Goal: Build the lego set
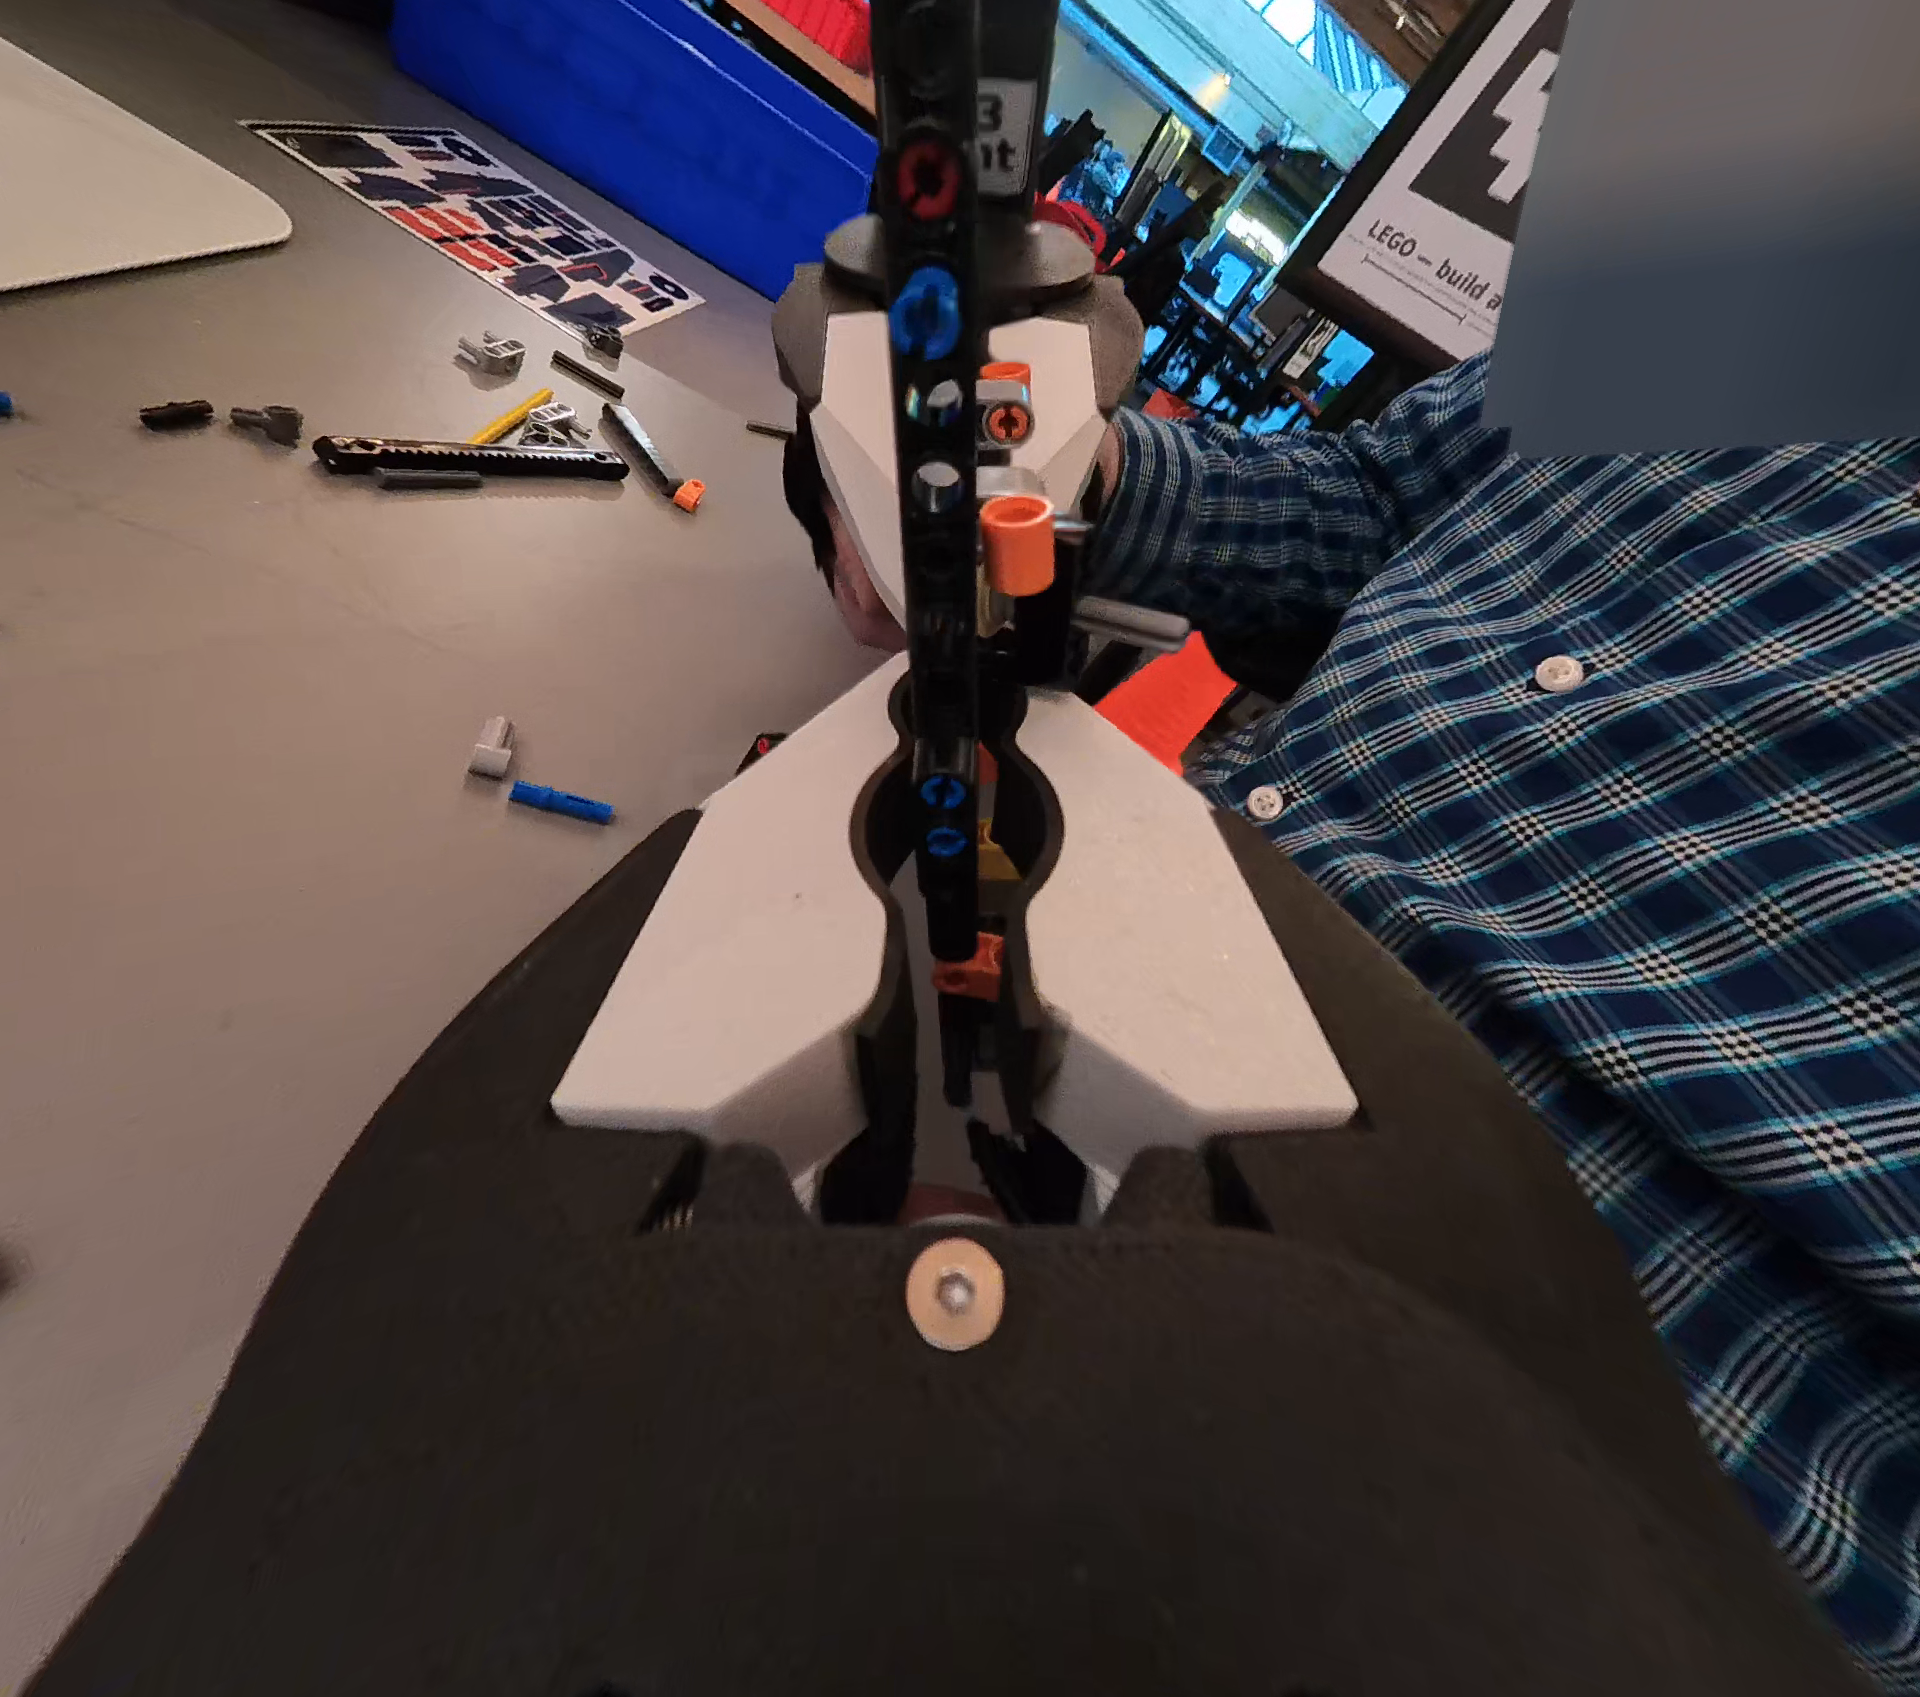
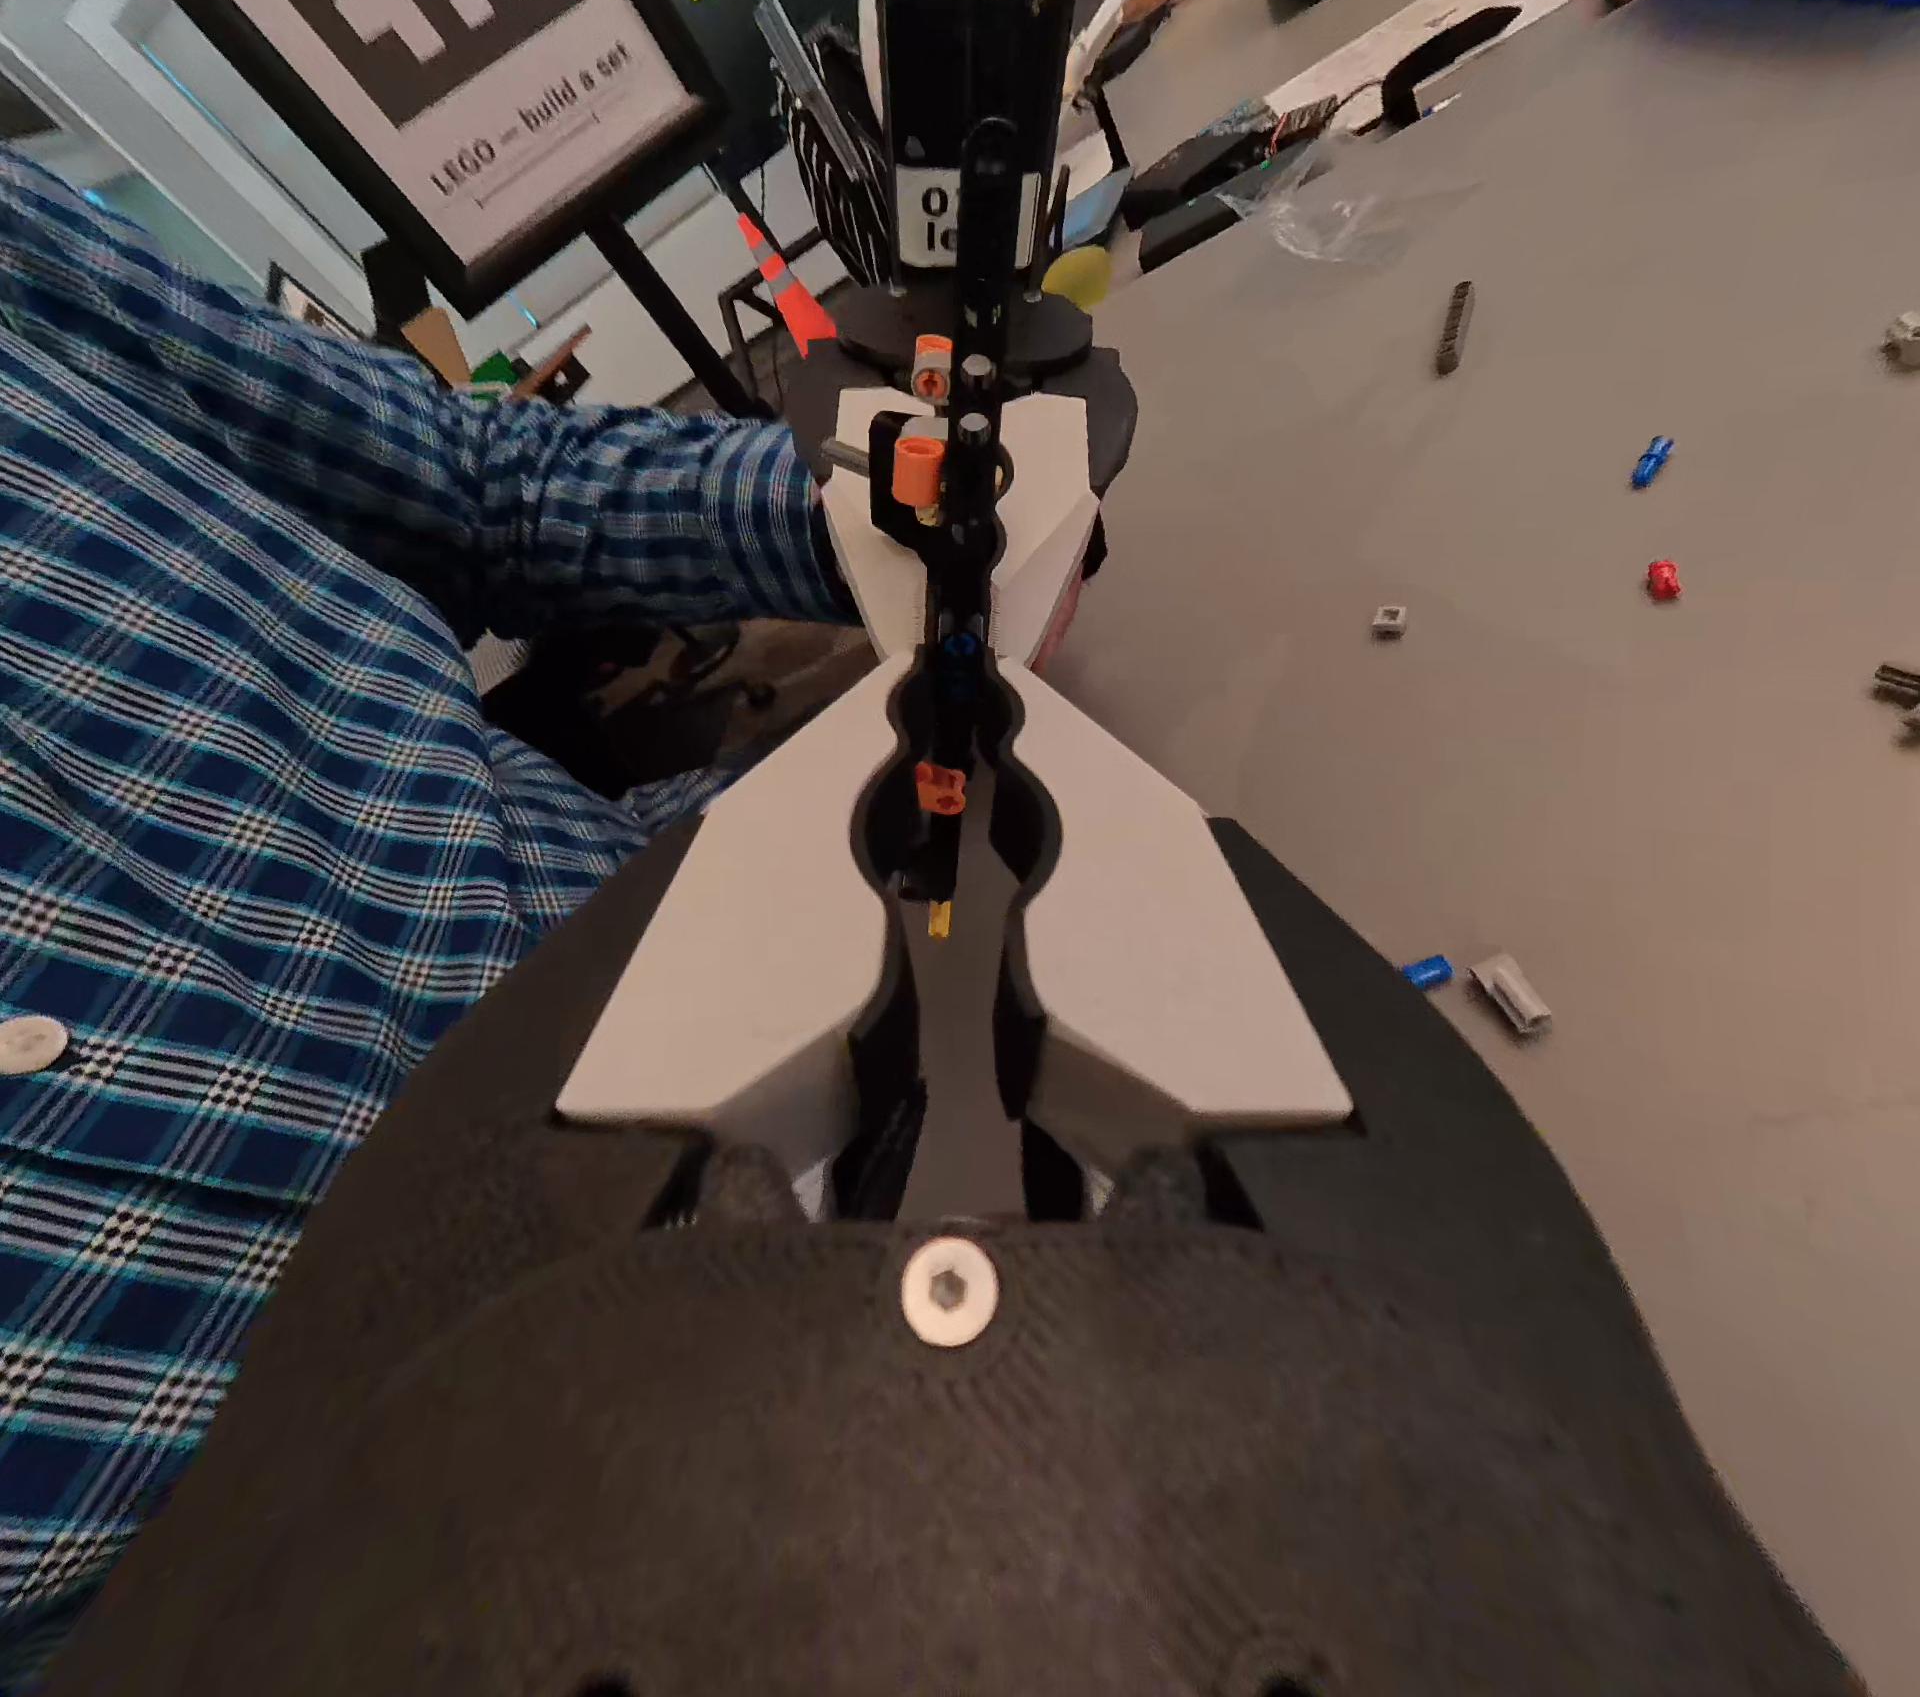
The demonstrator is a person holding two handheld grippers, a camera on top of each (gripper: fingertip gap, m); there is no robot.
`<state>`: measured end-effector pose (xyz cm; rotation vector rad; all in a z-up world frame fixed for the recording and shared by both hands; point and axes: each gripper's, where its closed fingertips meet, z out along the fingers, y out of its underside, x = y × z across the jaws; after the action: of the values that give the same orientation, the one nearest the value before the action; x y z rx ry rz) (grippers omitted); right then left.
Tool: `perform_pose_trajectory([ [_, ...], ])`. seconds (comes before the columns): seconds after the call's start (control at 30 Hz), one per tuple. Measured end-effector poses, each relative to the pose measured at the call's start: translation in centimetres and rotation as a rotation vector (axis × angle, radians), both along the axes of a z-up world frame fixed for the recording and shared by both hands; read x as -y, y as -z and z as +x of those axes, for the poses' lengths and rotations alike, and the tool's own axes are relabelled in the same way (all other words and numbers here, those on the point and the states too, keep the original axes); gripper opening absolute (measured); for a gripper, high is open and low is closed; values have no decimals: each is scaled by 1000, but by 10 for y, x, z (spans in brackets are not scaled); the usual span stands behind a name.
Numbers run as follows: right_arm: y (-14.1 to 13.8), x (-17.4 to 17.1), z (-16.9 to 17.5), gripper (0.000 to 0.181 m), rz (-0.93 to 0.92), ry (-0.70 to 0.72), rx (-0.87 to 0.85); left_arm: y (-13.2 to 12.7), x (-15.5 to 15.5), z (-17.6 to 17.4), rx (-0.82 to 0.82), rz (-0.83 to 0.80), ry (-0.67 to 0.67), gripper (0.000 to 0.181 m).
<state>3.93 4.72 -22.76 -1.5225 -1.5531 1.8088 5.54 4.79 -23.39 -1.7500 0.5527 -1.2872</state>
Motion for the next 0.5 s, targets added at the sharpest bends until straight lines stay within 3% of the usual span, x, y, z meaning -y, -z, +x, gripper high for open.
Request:
perform_pose_trajectory([
  [0.3,6,9,7,5,92,-65,65,5,9,4,-74,15,69,6],
  [0.47,-3,-11,16,5,63,-18,49,5,7,-11,-50,-5,40,6],
  [0.5,-5,-7,11,5,90,-28,48,1,7,-2,-16,-9,59,6],
])
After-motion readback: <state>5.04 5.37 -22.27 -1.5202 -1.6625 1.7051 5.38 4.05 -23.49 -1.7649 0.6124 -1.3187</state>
